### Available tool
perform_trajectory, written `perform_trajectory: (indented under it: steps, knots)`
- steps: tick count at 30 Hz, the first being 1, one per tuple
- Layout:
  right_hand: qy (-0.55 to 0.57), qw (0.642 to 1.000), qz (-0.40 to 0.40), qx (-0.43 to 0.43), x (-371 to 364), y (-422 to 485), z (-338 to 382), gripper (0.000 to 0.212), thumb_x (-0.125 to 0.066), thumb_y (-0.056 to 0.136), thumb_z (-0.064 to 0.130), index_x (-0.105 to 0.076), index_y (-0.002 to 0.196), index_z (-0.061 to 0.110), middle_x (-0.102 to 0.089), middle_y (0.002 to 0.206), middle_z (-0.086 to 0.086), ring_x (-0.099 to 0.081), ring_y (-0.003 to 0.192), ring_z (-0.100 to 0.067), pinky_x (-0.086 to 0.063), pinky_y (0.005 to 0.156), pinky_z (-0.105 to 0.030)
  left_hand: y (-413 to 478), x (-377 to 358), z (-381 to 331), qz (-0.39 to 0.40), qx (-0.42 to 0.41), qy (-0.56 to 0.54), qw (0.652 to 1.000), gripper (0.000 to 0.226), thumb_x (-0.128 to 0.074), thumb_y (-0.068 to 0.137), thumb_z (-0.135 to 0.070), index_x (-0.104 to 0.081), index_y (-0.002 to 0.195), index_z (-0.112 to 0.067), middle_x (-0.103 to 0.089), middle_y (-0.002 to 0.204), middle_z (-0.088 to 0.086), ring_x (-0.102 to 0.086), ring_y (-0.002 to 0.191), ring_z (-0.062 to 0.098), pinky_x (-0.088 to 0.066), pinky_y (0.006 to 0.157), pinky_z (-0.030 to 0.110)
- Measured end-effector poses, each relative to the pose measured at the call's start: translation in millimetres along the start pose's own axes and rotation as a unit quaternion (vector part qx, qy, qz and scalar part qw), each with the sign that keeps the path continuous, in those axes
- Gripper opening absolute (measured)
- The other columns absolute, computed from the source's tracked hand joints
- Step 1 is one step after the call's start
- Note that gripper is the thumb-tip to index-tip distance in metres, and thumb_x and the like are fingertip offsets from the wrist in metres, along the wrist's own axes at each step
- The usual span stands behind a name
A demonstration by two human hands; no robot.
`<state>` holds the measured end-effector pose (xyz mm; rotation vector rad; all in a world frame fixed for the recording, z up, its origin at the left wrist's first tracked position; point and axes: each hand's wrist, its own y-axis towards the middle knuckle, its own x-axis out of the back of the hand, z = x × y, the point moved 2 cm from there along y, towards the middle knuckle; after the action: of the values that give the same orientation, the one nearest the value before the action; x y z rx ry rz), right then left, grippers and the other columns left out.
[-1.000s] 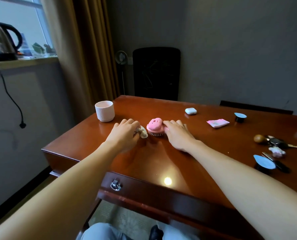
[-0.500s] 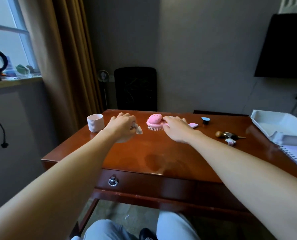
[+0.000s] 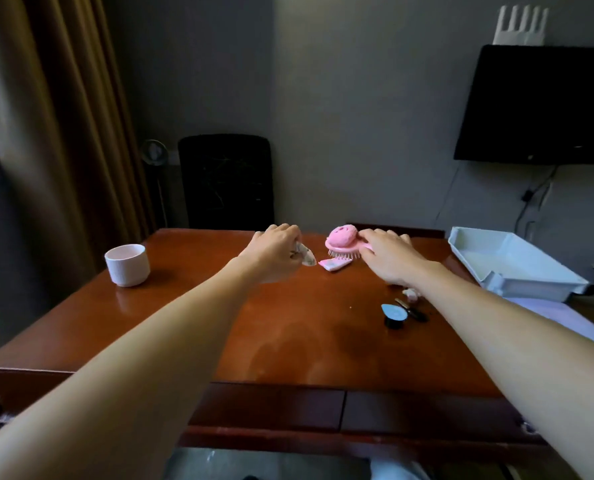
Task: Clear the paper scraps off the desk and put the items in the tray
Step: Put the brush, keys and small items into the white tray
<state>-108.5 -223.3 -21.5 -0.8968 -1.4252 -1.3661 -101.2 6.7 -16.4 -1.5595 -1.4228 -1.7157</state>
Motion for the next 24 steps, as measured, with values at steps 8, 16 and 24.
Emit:
perform_trajectory:
  steps: [8,16,24]
  knots:
    - [-0.023,0.998,0.013,-0.057,-6,22,-111,0.042,-0.034,0.104,0.028,-0.041,0.144,0.020,-0.050,0.141,-0.007,-0.044,0.129,-0.030,-0.031,0.102,-0.045,74,-47,-54,0.018,-0.017,-0.034,0.999,0.013,-0.051,0.090,-0.024,-0.044,0.097,-0.016,-0.053,0.104,0.002,-0.045,0.089,0.022,-0.033,0.076,0.033]
    - [-0.004,0.993,0.018,-0.114,-24,31,-217,0.039,-0.034,0.105,0.026,-0.044,0.142,0.019,-0.052,0.139,-0.007,-0.046,0.125,-0.031,-0.032,0.099,-0.044,156,-110,-106,0.039,-0.067,-0.063,0.995,0.017,-0.053,0.093,-0.031,-0.039,0.094,-0.021,-0.049,0.100,-0.002,-0.043,0.085,0.019,-0.035,0.076,0.034]
    - [-0.022,0.984,0.024,-0.174,-42,44,-312,0.036,-0.035,0.103,0.027,-0.048,0.136,0.019,-0.054,0.135,-0.008,-0.046,0.121,-0.033,-0.032,0.095,-0.043,220,-170,-176,0.042,-0.107,-0.107,0.988,0.022,-0.054,0.096,-0.028,-0.048,0.110,-0.013,-0.042,0.122,0.004,-0.047,0.083,0.023,-0.035,0.077,0.033]
